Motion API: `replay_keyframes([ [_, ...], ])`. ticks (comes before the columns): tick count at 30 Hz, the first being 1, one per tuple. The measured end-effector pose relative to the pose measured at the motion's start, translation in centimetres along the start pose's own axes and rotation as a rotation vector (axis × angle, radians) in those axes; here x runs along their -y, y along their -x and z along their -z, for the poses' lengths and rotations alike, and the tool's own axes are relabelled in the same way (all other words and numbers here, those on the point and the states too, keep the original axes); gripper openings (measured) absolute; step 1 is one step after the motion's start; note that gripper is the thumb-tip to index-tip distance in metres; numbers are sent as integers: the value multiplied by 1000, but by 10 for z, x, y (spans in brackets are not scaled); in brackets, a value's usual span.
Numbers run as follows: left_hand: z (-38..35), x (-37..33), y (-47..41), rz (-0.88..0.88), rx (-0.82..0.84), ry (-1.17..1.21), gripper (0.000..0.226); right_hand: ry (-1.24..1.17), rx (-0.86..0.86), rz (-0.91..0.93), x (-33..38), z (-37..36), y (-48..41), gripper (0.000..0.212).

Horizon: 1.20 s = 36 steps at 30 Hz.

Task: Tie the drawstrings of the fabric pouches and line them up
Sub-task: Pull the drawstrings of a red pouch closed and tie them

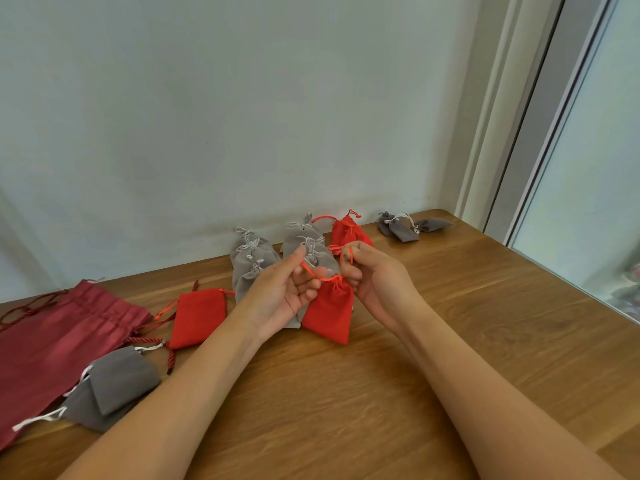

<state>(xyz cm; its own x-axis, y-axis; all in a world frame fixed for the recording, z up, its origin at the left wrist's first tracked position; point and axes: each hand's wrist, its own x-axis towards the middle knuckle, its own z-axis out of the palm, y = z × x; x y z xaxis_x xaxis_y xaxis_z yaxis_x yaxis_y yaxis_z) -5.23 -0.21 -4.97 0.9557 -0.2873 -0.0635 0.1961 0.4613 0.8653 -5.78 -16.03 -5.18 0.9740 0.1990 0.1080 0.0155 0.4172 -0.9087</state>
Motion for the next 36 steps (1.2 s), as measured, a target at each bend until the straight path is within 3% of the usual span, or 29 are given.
replay_keyframes([
  [4,8,0,-1,19,88,-18,25,19,7,37,-4,-4,-1,28],
  [10,15,2,-8,34,5,-23,19,228,2,120,-10,-2,-4,23],
  [15,16,5,-8,-17,-37,-202,17,379,3,200,-7,-6,0,24],
  [20,12,8,-5,-42,59,-425,25,511,-2,287,-6,-11,3,26],
  [27,11,6,-2,-63,175,-390,23,571,-44,273,-4,-9,4,29],
  [30,12,6,-2,-75,104,-400,27,740,-65,326,-7,-8,3,35],
  [36,9,9,-2,-88,19,-448,29,797,-107,360,-8,-9,5,22],
])
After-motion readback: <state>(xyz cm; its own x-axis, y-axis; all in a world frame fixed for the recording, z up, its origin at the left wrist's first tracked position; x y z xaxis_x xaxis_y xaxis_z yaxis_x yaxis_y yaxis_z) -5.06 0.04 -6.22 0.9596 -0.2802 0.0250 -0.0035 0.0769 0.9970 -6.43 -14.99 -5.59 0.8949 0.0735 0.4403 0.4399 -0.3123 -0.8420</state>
